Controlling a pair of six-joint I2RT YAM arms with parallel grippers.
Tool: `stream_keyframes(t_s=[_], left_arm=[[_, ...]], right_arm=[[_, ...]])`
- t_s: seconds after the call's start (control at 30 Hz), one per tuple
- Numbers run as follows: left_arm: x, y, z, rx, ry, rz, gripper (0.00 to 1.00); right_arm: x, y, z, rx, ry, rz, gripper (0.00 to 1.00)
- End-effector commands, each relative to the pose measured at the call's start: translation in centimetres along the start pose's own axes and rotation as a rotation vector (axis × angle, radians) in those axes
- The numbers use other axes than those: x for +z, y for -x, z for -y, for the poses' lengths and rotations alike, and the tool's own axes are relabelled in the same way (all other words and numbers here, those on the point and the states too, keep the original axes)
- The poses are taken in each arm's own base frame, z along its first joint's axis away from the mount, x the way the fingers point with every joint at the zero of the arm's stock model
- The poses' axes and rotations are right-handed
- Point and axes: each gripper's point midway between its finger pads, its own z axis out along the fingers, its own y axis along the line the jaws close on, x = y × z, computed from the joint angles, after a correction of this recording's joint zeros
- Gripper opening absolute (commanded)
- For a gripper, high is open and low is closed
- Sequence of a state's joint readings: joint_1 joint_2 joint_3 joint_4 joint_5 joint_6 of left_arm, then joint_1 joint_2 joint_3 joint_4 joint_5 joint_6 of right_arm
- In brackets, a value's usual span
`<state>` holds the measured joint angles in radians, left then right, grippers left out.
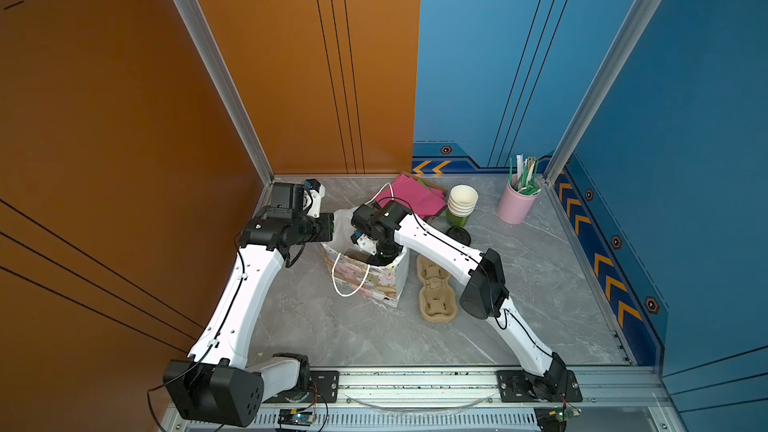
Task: Pack the takeout coffee
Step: 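Press the coffee cup down into the carrier slot with the right gripper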
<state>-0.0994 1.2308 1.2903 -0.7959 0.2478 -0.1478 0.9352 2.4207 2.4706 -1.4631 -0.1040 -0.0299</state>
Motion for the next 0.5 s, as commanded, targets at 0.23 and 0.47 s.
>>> stream_keyframes(t_s=[0.23, 0.47], left_arm=[[0.22, -0.15, 0.27, 0.004, -0.012, -0.003, 0.0], [0.3, -0.25, 0.23, 0.004, -0.011, -0.006, 0.0]], right_arm=[[-0.07, -0.57, 0.39, 0.001, -0.004, -0.019, 0.88], [-0.39, -0.57, 0.41, 0.004, -0.007, -0.013, 0.91]])
